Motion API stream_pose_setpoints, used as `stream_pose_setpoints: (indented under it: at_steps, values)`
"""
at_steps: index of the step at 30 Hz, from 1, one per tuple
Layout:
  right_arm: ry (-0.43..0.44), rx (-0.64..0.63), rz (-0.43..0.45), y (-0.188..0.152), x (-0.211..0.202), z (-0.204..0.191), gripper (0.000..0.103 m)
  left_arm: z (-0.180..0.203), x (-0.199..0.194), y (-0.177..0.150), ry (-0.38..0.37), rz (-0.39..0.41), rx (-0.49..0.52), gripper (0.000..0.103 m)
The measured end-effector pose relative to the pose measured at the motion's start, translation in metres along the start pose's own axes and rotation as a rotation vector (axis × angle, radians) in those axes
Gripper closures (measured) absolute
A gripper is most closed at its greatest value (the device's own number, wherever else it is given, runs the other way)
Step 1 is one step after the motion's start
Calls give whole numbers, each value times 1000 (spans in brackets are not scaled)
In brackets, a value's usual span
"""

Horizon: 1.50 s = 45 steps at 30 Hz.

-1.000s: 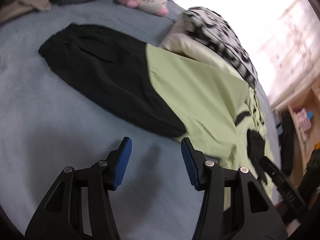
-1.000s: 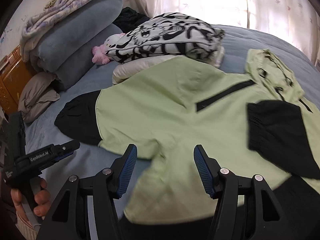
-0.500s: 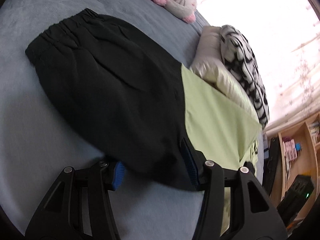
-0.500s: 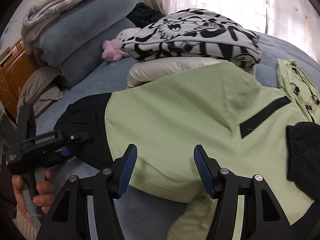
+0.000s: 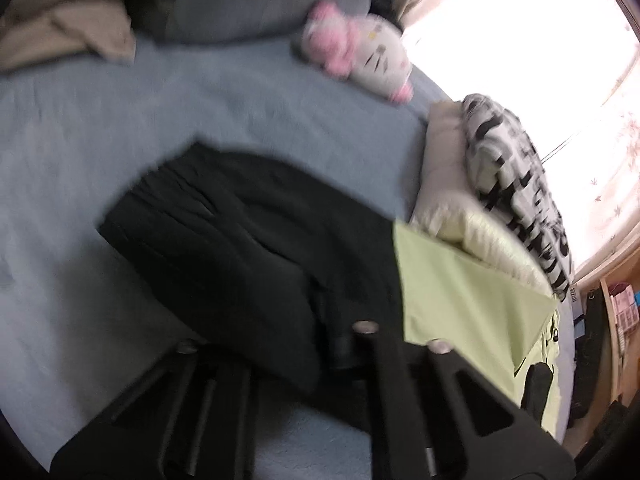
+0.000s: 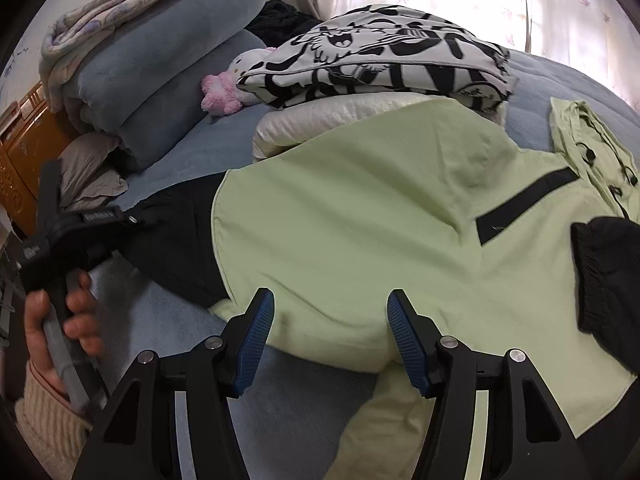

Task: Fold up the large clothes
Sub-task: 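Fold the held sleeve across the hoodie chest toward the right tool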

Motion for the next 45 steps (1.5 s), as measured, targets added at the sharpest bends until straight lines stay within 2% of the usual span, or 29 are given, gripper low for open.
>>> stream_pose_setpoints:
  at_steps: [4,10,13,17,21,27,33,39,42,45]
  values:
    - [1,36,6,-7,-17,14,43,35,-24,9,20,65,97,102]
    - [14,110,46,-16,-63,51,43,110,-73,10,31,148,258,103]
    - [8,142,74,-21,-92,76,43,155,-99,2,0,174,328,103]
    - [-14,217,117,-35,-135,127,43,226,-125,-19,-63,175,420,103]
    - [-40,312,141,-50,-166,187,43,305,-128,-51,-127,146,519,103]
    - [-96,464,180,-81,-208,287,43,412,-103,-127,-195,46,642,103]
    - [-142,588,190,-123,-240,376,43,474,-57,-223,-220,-87,734,103]
    - [-170,656,173,-165,-256,428,43,496,-7,-319,-219,-262,774,103]
    - [-191,678,146,-184,-258,448,43,494,18,-359,-227,-356,796,102]
    - [-189,702,104,-196,-249,460,43,489,39,-385,-225,-457,812,101]
Point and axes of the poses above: each gripper's, at about its wrist camera, not at the fingertips, and x roughly the way its jaws point, z to its right, y to its top, the point moved 1 cm from there along x, roughly the way its jaws point, and after that the axes turned 11 degrees about -y, right-handed, at the moved point
